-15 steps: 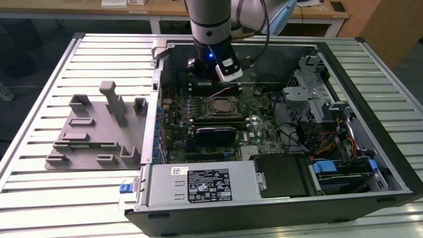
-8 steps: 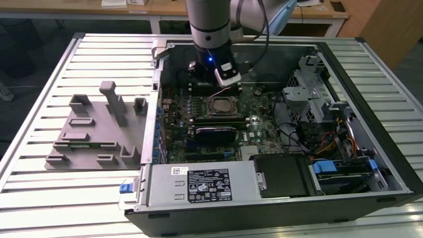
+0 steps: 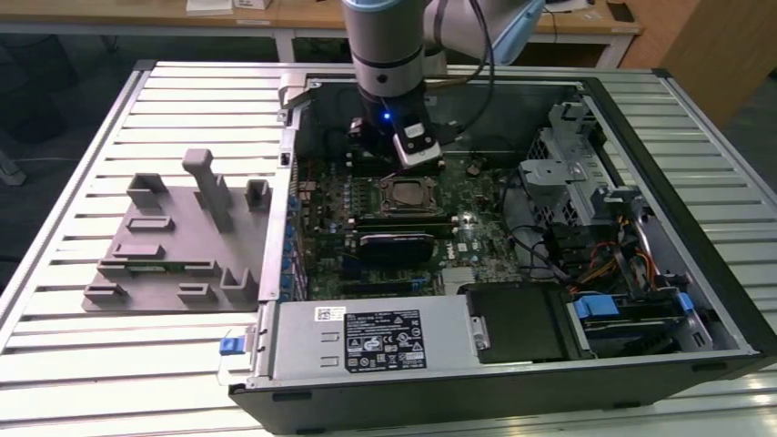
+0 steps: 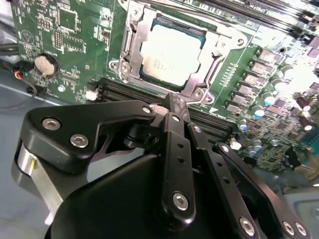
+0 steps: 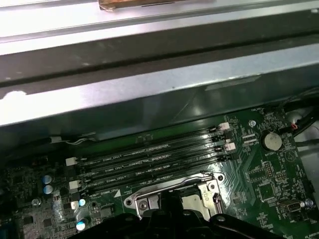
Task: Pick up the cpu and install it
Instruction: 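Install the first cpu locking lever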
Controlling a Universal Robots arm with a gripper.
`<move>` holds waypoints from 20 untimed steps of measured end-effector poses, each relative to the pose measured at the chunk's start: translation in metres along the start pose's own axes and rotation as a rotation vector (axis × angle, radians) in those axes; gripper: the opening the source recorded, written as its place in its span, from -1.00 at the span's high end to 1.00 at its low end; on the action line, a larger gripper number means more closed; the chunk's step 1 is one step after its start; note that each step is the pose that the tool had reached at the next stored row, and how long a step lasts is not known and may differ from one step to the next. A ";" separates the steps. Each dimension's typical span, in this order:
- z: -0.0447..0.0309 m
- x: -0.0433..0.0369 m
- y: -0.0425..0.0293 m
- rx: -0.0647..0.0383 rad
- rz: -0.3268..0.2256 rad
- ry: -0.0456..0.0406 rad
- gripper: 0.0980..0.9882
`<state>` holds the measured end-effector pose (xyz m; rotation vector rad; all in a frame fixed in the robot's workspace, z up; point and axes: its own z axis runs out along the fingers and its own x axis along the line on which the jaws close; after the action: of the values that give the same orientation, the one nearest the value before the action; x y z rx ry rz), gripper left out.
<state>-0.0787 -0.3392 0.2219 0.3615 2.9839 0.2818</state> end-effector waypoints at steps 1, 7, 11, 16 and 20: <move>0.0008 -0.0008 0.0001 0.001 0.004 -0.0009 0.98; 0.0051 -0.0047 0.0030 0.002 0.016 -0.0033 0.98; 0.0079 -0.0044 0.0091 0.002 0.017 -0.0034 0.98; 0.0103 -0.0038 0.0143 0.004 0.018 -0.0042 0.98; 0.0118 -0.0036 0.0142 0.006 0.020 -0.0199 0.98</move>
<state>-0.0704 -0.3246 0.2136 0.3924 2.9638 0.2697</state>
